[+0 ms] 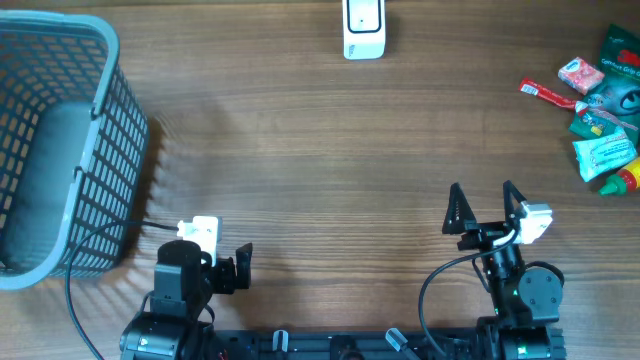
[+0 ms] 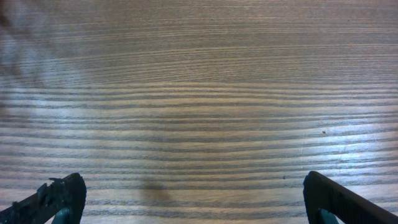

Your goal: Scan the item barcode

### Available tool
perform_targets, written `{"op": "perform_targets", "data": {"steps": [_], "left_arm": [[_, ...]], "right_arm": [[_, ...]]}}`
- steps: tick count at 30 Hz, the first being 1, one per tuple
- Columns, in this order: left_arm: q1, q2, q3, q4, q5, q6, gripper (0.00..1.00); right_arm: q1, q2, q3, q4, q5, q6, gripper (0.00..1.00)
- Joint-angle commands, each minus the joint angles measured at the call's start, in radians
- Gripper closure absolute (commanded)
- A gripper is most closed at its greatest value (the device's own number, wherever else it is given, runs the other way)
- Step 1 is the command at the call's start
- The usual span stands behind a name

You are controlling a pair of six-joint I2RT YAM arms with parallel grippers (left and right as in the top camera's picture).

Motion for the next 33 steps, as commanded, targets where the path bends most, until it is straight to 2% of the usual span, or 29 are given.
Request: {"op": "perform_targets", "data": {"steps": [1,3,7,9,10,18,23,27,33], "left_arm": [[-0.007,-0.006,-0.001,0.002,-0.01,-0.002,0.0],[-0.015,-0.011,-0.002,-0.005,-0.001,-0.003,0.0],[0.006,-0.052,-0.005,0.019,0.113,-0.002,0.0],[0.035,-0.106,-0.016,0.1,0.115,-0.003,0.0],[0.07,-0.17,-0.034,0.206,0.116,-0.003,0.0],[0.169,-0.327,-0.124,0.488,0.035,0.011,0.0],[0.172,-0.327,-0.207,0.668,0.028,0.132,0.0],[0.171,-0.327,-0.255,0.692,0.027,0.183,0.0],[0.171,-0.327,-0.262,0.705,0.008,0.185,0.0]], "right_arm": [[0.005,-0.011,-0.001,0.003,0.018,0.012,0.0],[0.005,-0.011,-0.001,0.003,0.018,0.012,0.0],[0.005,-0.011,-0.001,0.003,0.018,0.013,0.0],[0.005,-0.011,-0.001,0.003,0.018,0.012,0.0],[0.005,-0.011,-0.001,0.003,0.018,0.013,0.0],[0.005,-0.011,-0.001,0.003,0.018,0.012,0.0],[0.005,-0.011,-0.001,0.003,0.018,0.012,0.0],[0.005,-0.011,-0.001,0.003,0.018,0.012,0.0],[0.005,-0.011,-0.001,0.003,0.018,0.012,0.0]]}}
